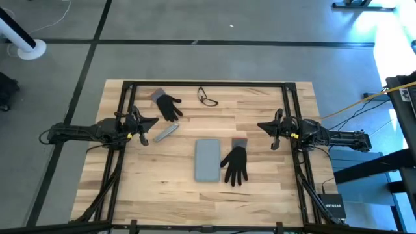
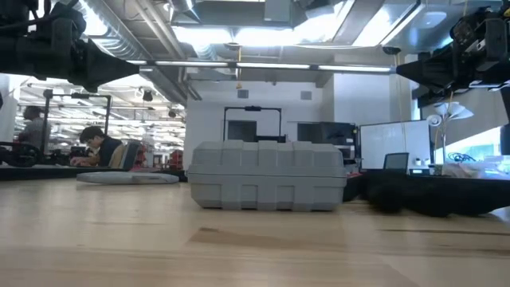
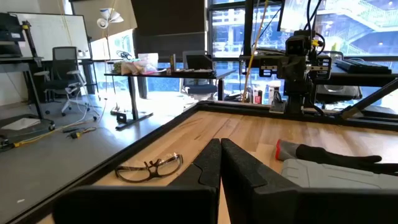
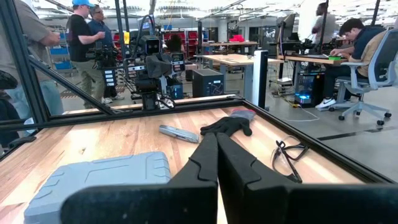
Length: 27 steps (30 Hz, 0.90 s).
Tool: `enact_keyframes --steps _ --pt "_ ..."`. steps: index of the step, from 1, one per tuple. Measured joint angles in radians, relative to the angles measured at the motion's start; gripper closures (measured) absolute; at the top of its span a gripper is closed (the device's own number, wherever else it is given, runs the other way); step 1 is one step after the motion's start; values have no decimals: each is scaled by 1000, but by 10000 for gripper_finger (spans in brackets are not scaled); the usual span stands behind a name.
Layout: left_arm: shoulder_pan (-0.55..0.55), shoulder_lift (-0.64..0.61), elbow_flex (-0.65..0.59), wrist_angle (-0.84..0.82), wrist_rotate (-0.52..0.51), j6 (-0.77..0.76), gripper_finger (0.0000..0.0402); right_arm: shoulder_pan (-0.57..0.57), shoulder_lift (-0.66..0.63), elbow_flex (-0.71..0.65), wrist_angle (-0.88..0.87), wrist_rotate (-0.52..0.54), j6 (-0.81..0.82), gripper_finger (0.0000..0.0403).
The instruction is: Prefit tool cases
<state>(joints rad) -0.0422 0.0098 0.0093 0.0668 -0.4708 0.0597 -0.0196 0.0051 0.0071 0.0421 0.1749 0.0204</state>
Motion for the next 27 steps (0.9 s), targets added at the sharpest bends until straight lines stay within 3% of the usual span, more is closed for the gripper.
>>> enact_keyframes --steps 20,27 --pt "0 0 0 0 0 26 398 0 0 0 0 0 0 402" --pt "0 0 0 0 -1 -147 398 0 0 0 0 0 0 402"
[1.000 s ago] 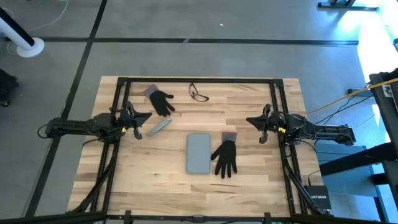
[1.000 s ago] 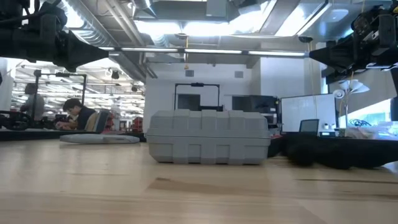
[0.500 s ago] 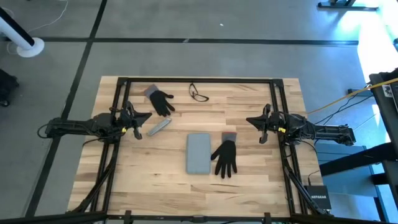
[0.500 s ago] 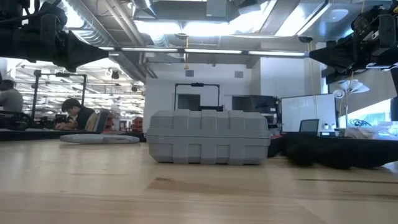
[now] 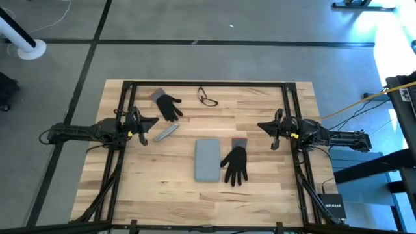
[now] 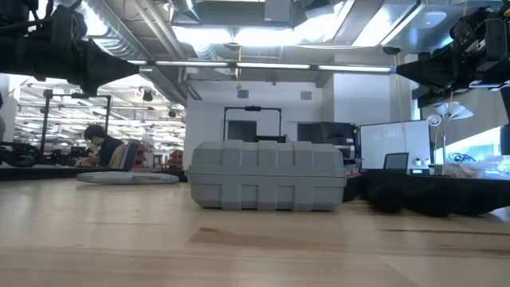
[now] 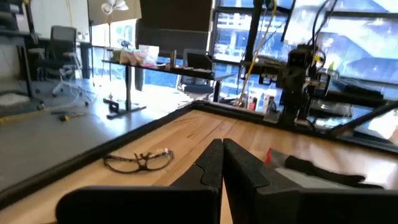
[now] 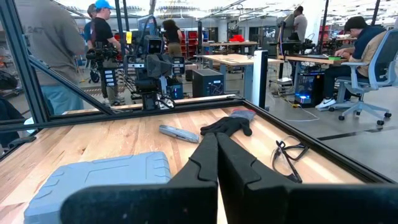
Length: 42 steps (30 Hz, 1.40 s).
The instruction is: Prefit tool cases
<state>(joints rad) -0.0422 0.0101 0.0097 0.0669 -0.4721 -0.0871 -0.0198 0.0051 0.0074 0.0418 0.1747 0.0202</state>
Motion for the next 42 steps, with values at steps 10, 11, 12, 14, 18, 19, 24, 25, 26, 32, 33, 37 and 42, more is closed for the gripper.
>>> enact_keyframes --steps 10,11,12,14,18,19,24,25,26,32,33,37,42 --pt "31 78 117 142 113 -120 399 0 0 0 0 0 0 402" --pt "36 115 166 92 116 -133 400 0 0 0 0 0 0 402" --pt "42 161 219 38 124 -138 400 0 0 0 0 0 0 402" --pt "57 277 343 -71 162 -146 400 0 0 0 0 0 0 402" --pt "92 519 571 -327 320 -219 400 0 0 0 0 0 0 402" --pt "101 572 613 -375 371 -243 400 0 0 0 0 0 0 402" --pt "123 733 682 -344 564 -332 400 0 0 0 0 0 0 402" --pt "126 756 682 -329 571 -365 400 0 0 0 0 0 0 402" --pt "130 780 682 -320 573 -398 400 0 0 0 0 0 0 402" --pt "151 892 682 -264 569 -687 400 0 0 0 20 11 0 402" --pt "151 905 682 -233 569 -701 400 0 0 0 29 12 1 402" --pt "151 944 682 -96 516 -765 400 0 0 0 212 -24 186 402" --pt "163 972 721 -164 427 -765 401 0 40 42 505 146 347 402"
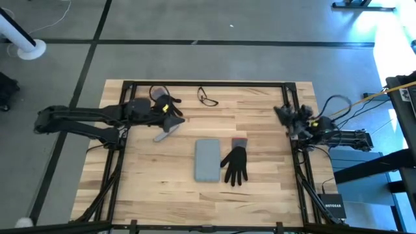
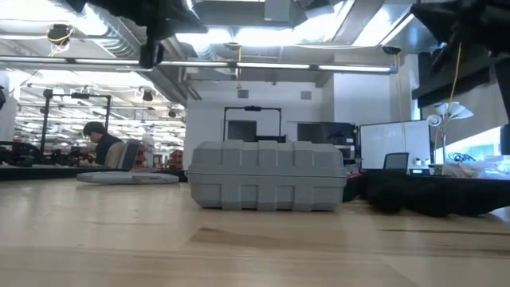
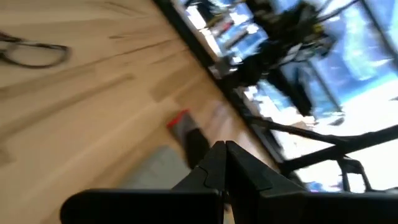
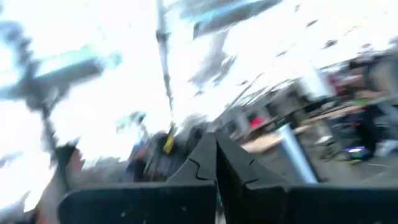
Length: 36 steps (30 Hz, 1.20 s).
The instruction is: Prefit tool cases
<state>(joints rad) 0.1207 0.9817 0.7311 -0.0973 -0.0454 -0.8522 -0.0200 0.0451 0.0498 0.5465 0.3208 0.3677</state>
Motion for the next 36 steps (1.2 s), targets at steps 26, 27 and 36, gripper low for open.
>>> enact_keyframes --steps 26,27,36 --pt "-147 345 -133 -110 104 143 401 0 1503 602 -569 -550 553 403" --pt "-158 359 -151 -91 97 115 401 1 1553 610 -548 -550 573 403" --pt "-213 529 -167 185 74 96 401 7 1743 740 -444 -567 666 403"
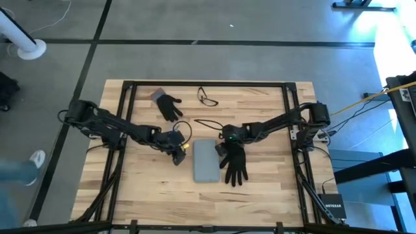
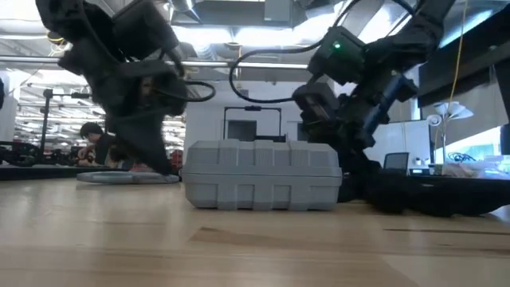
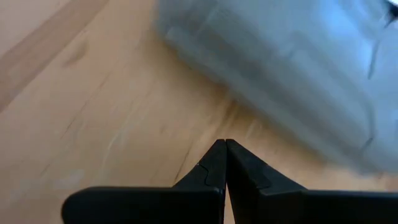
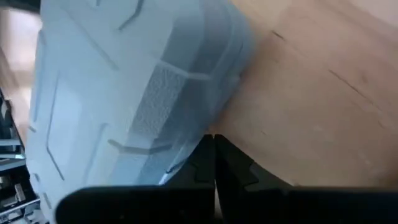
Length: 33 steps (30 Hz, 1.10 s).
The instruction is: Prefit tool cases
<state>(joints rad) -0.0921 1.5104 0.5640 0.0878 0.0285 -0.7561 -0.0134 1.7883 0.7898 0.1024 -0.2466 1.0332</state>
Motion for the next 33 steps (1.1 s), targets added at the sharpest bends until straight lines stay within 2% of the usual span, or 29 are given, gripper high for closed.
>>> enact_keyframes --steps 2,8,16,22,25,33 --pt "0 36 0 58 -12 -13 401 0 2 13 -25 0 6 403" --pt "-14 102 1 66 -17 -93 401 12 3 19 -78 16 24 403" --pt "-73 184 3 207 -71 -101 401 56 3 20 -74 107 71 403" --pt "-89 233 6 269 -113 -182 401 82 11 19 -45 150 124 403" --pt "-93 236 11 290 -157 -173 401 92 26 18 -5 141 149 403" --pt "-93 236 13 255 -176 -173 401 85 -2 12 36 98 171 403"
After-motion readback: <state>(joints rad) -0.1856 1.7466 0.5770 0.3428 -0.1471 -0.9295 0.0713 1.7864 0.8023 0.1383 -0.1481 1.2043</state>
